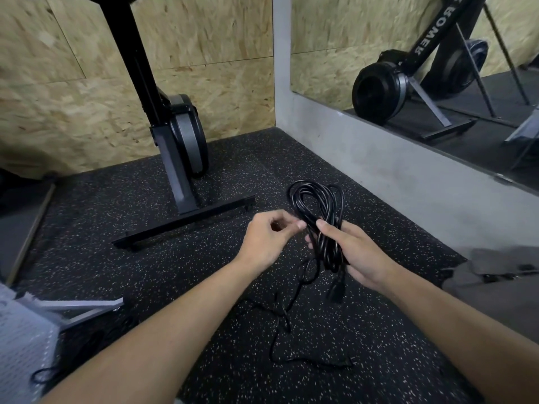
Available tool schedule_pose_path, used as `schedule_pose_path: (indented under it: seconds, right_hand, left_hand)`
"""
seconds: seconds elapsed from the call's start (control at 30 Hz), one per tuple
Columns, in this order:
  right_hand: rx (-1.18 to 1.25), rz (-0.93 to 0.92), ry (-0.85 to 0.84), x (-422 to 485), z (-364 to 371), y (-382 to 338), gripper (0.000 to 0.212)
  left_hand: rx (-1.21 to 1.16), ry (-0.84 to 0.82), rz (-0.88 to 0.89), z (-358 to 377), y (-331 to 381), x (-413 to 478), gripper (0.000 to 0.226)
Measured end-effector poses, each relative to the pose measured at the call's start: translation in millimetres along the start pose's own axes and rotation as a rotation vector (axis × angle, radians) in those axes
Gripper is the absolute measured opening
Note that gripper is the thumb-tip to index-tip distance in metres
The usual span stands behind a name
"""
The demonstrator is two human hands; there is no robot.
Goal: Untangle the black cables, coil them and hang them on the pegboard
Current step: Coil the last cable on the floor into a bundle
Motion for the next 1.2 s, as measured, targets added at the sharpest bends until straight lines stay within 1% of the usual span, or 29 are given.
schedule_pose_path:
  seconds: [0.07,0.17,0.2,0.27,0.4,0.47,0.53,0.6,0.67,0.73,0.8,0.87,0.93,0.97,1.0,1.03,1.07,1.13,1.17,1.2]
  right_hand:
    - [0.024,-0.018,0.012,1,-2,-6,0.030]
    - [0.086,-0.028,0.046,2,-7,-14,0.035]
    - [0.091,-0.031,0.062,2,-11,-15,0.037]
    - [0.117,-0.038,0.090,3,-18,-18,0.038]
    - [0.273,-0.036,0.141,4,-24,-24,0.037]
    - [0.314,-0.059,0.133,5,-24,-30,0.040]
    - [0.320,-0.085,0.134,7,-25,-36,0.039]
    - [0.299,-0.089,0.173,7,-33,-37,0.037]
    - [0.226,-0.085,0.236,6,-48,-34,0.032]
    - [0.066,-0.074,0.305,5,-68,-29,0.027]
    - [-0.183,-0.049,0.314,3,-84,-25,0.028]
    - [-0.490,-0.041,0.225,5,-88,-22,0.024]
    - [-0.796,-0.057,0.071,8,-79,-18,0.021]
    - [-0.893,-0.065,-0.003,9,-72,-14,0.021]
    - [-0.929,-0.073,-0.066,9,-63,-12,0.022]
    - [-0.908,-0.077,-0.115,9,-55,-10,0.024]
    - [-0.838,-0.074,-0.156,7,-44,-10,0.029]
    - [-0.702,-0.041,-0.257,1,-23,-7,0.046]
    - [-0.686,-0.031,-0.330,-2,-12,-5,0.054]
    - [-0.694,-0.035,-0.403,-4,-3,-2,0.056]
  left_hand:
    - [0.032,-0.154,-0.003,20,1,-4,0.017]
    - [0.033,-0.348,-0.070,41,-6,-10,0.027]
    - [0.051,-0.379,-0.088,44,-9,-11,0.029]
    - [0.140,-0.396,-0.085,45,-14,-11,0.027]
    - [0.301,-0.471,-0.034,60,-18,-18,0.029]
    - [0.434,-0.514,0.019,73,-23,-23,0.025]
    - [0.556,-0.520,0.070,81,-29,-26,0.019]
    - [0.590,-0.474,0.082,78,-32,-24,0.014]
    - [0.630,-0.417,0.088,70,-32,-18,0.015]
    - [0.649,-0.384,0.085,60,-31,-13,0.016]
    - [0.628,-0.324,0.150,49,-18,-12,0.015]
    - [0.581,-0.236,0.271,41,7,-17,0.016]
    - [0.525,-0.146,0.401,35,35,-25,0.017]
    - [0.517,-0.098,0.457,32,46,-27,0.018]
    - [0.525,-0.050,0.501,29,55,-28,0.019]
    - [0.523,-0.007,0.535,24,61,-29,0.020]
    - [0.506,0.027,0.555,17,65,-29,0.020]
    - [0.467,0.075,0.567,6,69,-28,0.020]
    - [0.466,0.092,0.572,3,70,-29,0.020]
    - [0.477,0.108,0.580,2,72,-31,0.020]
Point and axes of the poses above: each hand's wrist, its own x-axis towards the middle knuckle, its own z-axis out of the palm, y = z × x, the point moved 10 cm from there along x, towards the middle knuckle, and after that the axes turned 14 degrees about -z, right-handed, at the moved point
